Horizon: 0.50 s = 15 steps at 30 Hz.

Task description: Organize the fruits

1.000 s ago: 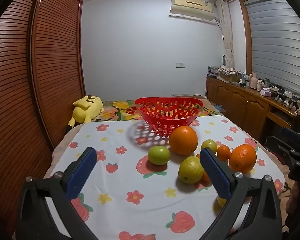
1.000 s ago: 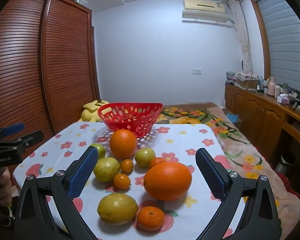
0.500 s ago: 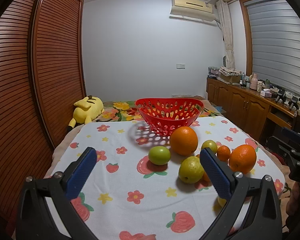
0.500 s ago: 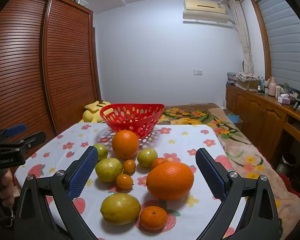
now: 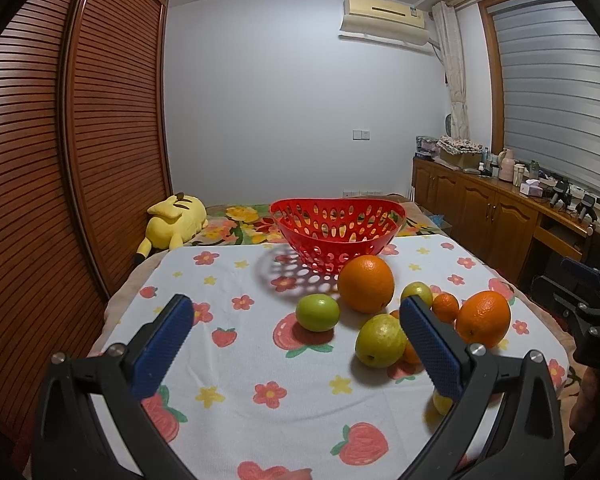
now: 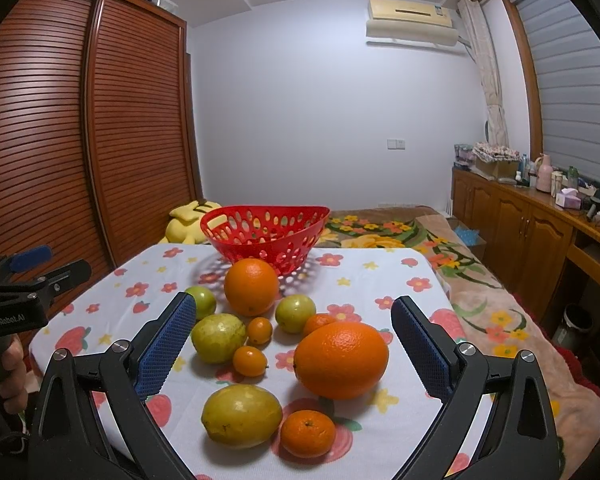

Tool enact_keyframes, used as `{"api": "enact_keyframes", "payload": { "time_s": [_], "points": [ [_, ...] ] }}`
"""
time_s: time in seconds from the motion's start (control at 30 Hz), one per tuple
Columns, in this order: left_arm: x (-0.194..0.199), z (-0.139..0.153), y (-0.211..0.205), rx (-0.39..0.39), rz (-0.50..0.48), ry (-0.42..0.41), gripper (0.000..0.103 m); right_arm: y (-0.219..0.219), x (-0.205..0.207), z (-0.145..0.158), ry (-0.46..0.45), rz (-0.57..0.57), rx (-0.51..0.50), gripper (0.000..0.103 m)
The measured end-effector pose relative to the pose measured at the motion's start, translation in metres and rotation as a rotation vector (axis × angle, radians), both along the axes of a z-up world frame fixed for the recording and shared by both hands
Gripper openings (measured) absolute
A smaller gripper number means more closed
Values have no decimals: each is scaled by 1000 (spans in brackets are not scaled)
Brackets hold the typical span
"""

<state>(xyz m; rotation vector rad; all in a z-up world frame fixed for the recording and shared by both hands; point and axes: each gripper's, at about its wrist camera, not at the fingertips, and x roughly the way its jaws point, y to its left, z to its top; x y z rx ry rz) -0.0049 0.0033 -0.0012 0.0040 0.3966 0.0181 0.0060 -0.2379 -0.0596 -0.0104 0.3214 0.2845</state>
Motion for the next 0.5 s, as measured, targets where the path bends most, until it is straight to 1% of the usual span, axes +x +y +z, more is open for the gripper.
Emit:
{"api": "enact_keyframes", "payload": {
  "time_s": [0.5],
  "points": [
    [-2,4,-2,0,-2,-7,103,1,-1,0,-1,0,0,100]
  ]
}}
